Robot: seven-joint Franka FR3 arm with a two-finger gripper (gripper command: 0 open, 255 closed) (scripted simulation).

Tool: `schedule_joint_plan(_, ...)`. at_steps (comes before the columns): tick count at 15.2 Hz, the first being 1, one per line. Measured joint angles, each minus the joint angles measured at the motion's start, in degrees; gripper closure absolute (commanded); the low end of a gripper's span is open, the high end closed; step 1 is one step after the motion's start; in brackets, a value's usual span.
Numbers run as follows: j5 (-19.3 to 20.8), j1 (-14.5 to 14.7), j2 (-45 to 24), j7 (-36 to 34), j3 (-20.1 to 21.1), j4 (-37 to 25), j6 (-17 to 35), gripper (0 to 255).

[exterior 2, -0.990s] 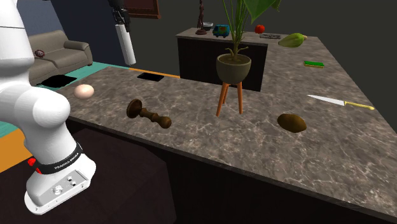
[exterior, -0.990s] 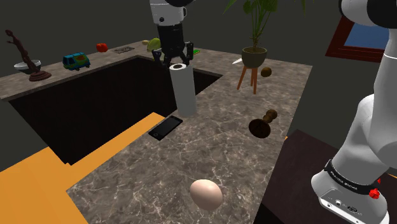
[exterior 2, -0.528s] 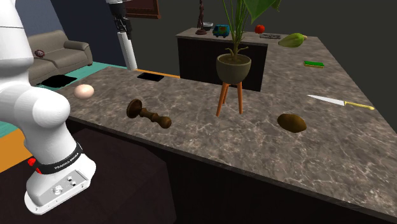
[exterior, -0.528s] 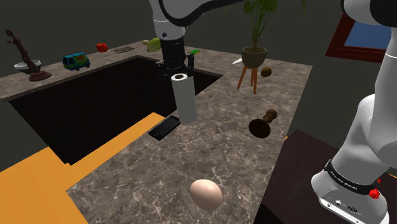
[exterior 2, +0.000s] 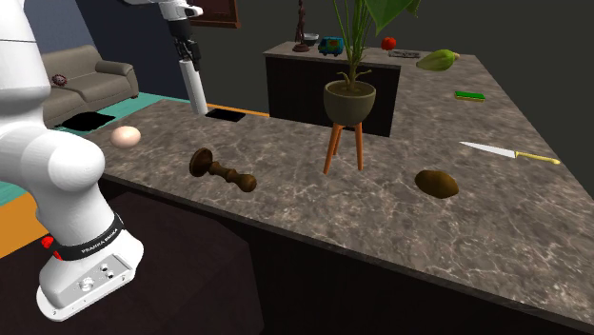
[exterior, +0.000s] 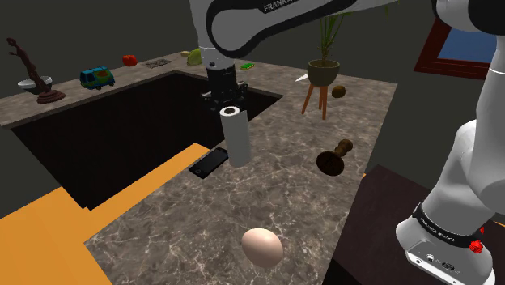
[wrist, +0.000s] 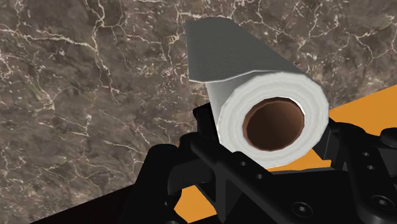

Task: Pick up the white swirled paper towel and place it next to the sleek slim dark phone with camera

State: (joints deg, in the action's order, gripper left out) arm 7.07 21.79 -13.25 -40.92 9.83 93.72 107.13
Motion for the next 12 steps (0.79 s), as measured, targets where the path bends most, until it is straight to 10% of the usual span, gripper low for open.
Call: schedule_joint_plan(12, 0.7, 0.0, -1.9, -1.0, -0.2, 6.6, 8.5, 255)
